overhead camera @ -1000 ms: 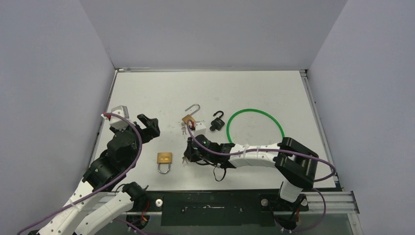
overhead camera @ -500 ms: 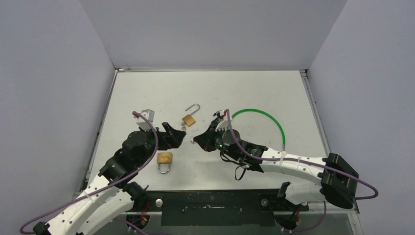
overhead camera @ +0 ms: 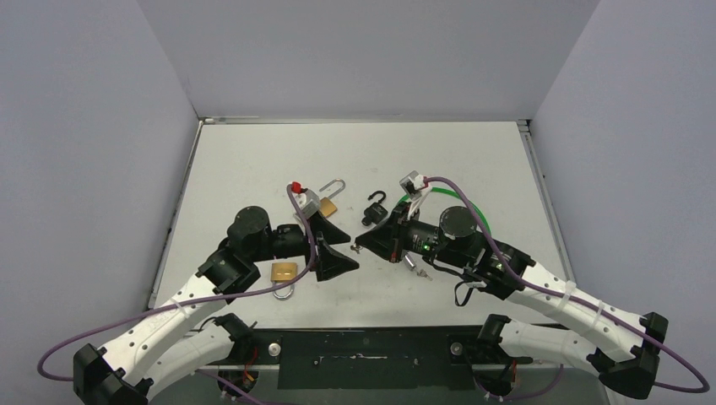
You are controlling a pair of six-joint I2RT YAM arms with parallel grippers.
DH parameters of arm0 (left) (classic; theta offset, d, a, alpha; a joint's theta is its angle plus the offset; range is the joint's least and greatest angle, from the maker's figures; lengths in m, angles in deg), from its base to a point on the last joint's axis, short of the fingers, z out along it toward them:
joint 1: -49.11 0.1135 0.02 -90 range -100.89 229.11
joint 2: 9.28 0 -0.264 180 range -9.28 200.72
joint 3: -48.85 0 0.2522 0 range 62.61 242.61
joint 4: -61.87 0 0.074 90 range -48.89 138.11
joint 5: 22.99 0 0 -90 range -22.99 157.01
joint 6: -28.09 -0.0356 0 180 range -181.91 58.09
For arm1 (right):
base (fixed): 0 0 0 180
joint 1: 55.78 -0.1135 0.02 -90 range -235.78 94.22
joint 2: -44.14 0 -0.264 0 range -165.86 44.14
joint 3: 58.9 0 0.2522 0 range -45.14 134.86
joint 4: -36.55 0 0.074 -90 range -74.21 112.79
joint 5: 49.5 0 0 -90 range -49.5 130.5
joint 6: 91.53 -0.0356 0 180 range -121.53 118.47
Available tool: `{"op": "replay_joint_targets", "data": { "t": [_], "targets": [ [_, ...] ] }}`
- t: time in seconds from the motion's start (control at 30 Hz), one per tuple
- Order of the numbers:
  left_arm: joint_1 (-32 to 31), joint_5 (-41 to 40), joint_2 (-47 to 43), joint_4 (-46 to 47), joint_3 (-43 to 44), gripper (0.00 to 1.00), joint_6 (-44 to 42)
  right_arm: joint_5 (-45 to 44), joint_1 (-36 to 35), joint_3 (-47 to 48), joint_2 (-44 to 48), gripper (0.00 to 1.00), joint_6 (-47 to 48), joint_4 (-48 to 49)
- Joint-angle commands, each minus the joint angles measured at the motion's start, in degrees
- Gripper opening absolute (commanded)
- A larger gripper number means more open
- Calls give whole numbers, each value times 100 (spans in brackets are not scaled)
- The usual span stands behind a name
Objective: Unlock with the key
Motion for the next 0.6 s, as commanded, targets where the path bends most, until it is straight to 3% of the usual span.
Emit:
{"op": "replay_joint_targets", "data": {
  "t": [0.0, 0.1, 0.33, 0.57],
  "targets": [
    [-12, 1234, 129, 764, 392, 76, -235, 508, 20, 386, 211, 0, 314, -770],
    [-19, 1290, 119, 1043, 297, 66, -151, 508, 24, 434, 247, 0, 332, -932],
    [-33, 1525, 335, 1468, 171, 66, 110, 588, 20, 443, 206, 0, 316, -885],
    [-225, 1805, 678, 1616, 192, 55, 238, 795, 17, 487, 129, 0, 283, -806]
  ]
}}
